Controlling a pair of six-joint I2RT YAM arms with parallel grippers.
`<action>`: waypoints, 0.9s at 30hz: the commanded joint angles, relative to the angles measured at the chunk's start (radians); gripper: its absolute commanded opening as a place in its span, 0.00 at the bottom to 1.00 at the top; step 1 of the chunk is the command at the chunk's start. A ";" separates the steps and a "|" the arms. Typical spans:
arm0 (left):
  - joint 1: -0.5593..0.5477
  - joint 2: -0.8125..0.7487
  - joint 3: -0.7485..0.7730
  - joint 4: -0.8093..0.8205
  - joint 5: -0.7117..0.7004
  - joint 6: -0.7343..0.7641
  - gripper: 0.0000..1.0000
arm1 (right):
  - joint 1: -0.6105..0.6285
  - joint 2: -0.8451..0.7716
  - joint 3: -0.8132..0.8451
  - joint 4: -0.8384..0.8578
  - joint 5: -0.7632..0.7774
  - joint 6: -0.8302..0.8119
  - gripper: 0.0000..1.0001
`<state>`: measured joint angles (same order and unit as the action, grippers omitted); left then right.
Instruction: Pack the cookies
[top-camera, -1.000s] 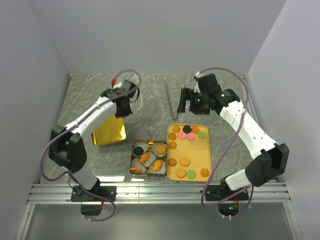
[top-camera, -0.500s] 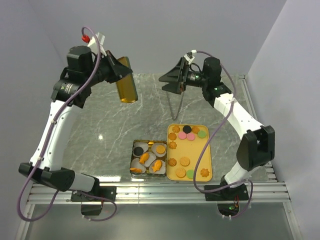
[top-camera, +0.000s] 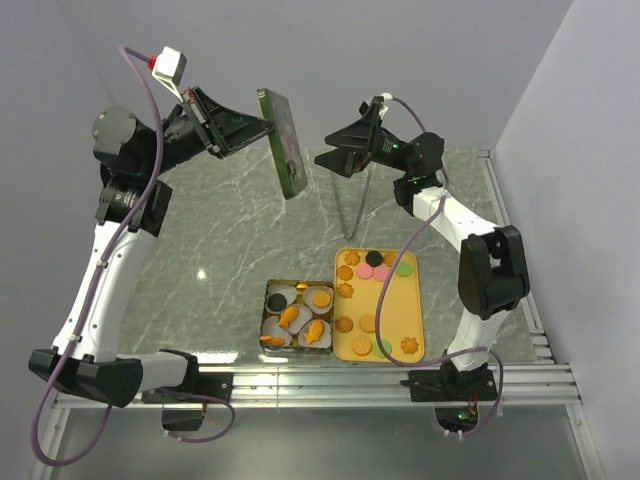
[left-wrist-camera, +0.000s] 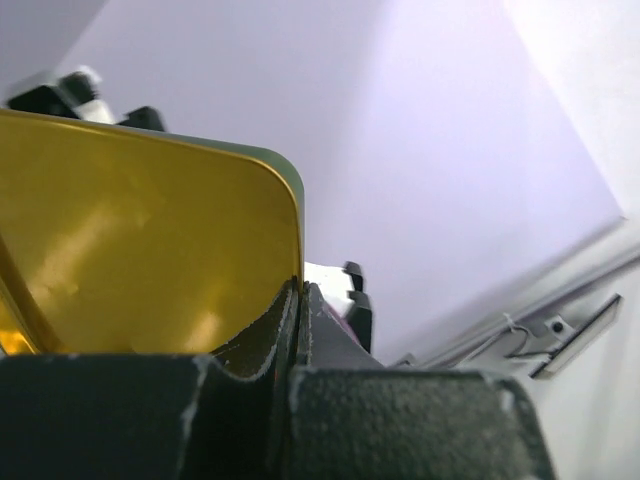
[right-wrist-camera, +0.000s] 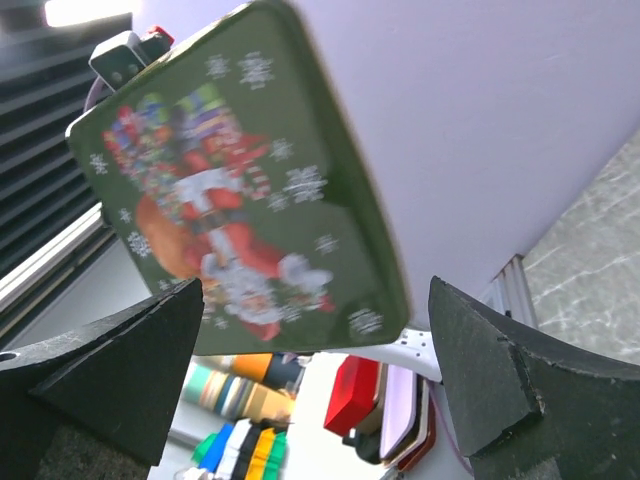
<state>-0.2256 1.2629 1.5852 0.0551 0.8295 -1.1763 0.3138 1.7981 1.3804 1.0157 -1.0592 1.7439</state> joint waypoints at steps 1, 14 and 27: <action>0.003 -0.020 -0.011 0.232 0.077 -0.132 0.01 | 0.004 0.024 0.039 0.150 -0.012 0.088 1.00; 0.005 -0.033 -0.149 0.584 0.077 -0.359 0.01 | 0.044 0.063 0.130 0.486 -0.016 0.376 1.00; 0.005 0.013 -0.178 0.802 0.066 -0.513 0.01 | 0.073 0.104 0.160 0.711 -0.010 0.592 0.87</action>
<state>-0.2237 1.2804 1.4220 0.7441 0.9009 -1.6455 0.3691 1.8980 1.5143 1.2991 -1.0866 1.9961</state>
